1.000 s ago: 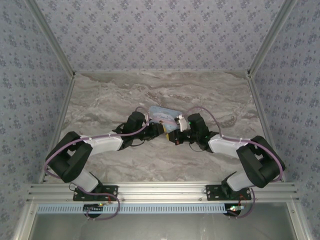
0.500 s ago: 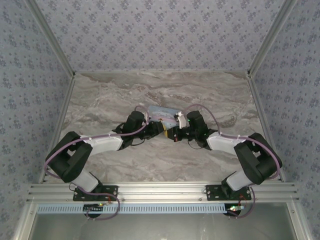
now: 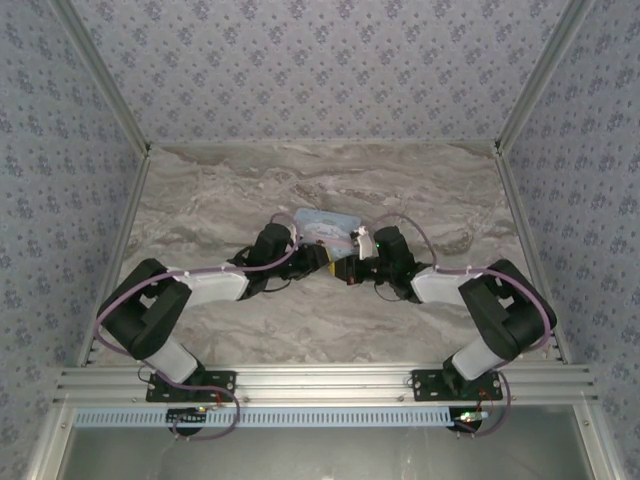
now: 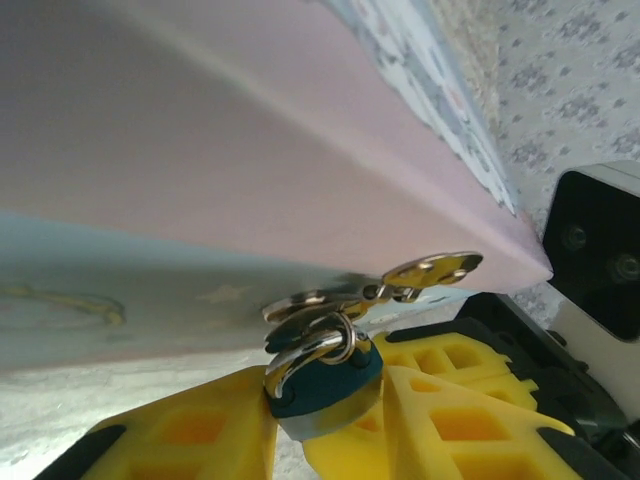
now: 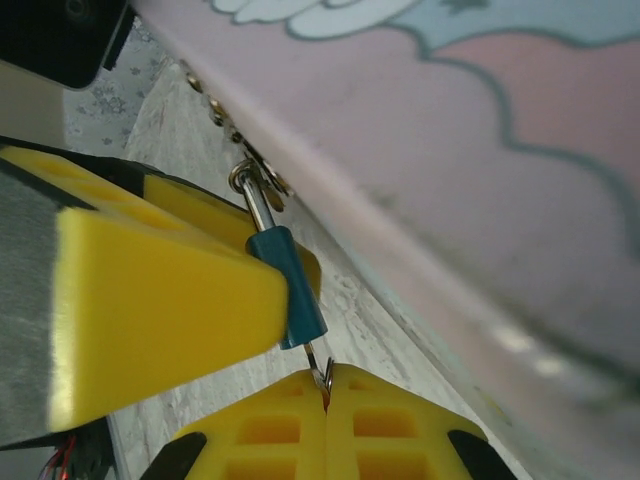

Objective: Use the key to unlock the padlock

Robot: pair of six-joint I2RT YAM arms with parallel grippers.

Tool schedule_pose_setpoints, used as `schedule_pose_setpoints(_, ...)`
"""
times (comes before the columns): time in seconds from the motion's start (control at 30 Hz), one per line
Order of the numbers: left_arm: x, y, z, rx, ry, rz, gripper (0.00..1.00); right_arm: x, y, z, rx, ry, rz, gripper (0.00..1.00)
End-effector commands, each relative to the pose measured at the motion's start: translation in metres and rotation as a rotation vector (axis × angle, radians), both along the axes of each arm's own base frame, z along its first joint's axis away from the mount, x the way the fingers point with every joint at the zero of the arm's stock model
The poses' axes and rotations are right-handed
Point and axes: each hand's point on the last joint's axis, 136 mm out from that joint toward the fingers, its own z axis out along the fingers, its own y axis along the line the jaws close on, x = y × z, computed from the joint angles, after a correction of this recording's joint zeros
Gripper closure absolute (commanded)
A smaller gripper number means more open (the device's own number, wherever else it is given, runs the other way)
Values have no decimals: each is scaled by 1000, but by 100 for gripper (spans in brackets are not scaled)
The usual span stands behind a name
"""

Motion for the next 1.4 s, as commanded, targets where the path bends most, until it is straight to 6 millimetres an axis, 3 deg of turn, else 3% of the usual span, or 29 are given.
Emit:
schedule_pose_setpoints(0.0, -11, -14, 10, -40, 11, -76, 64, 5, -4, -8, 36, -1, -76, 100)
schedule_pose_setpoints(0.23, -10, -5, 2, -24, 25, -38, 44, -4, -5, -25, 34, 54, -110, 100)
schedule_pose_setpoints(0.47, -10, 13, 3, -11, 21, 17, 33, -9, -2, -20, 74, 104, -153, 100)
schedule_pose_setpoints(0.63, -11, 14, 9, -53, 25, 40, 38, -11, 3, -9, 111, 172, -194, 100)
schedule_pose_setpoints(0.83, -11, 19, 1, -77, 61, 93, 47, -10, 6, -2, 170, 282, -244, 100)
schedule_pose_setpoints(1.37, -8, 8, -16, -145, 116, 117, 60, -8, 17, 12, 212, 326, -265, 100)
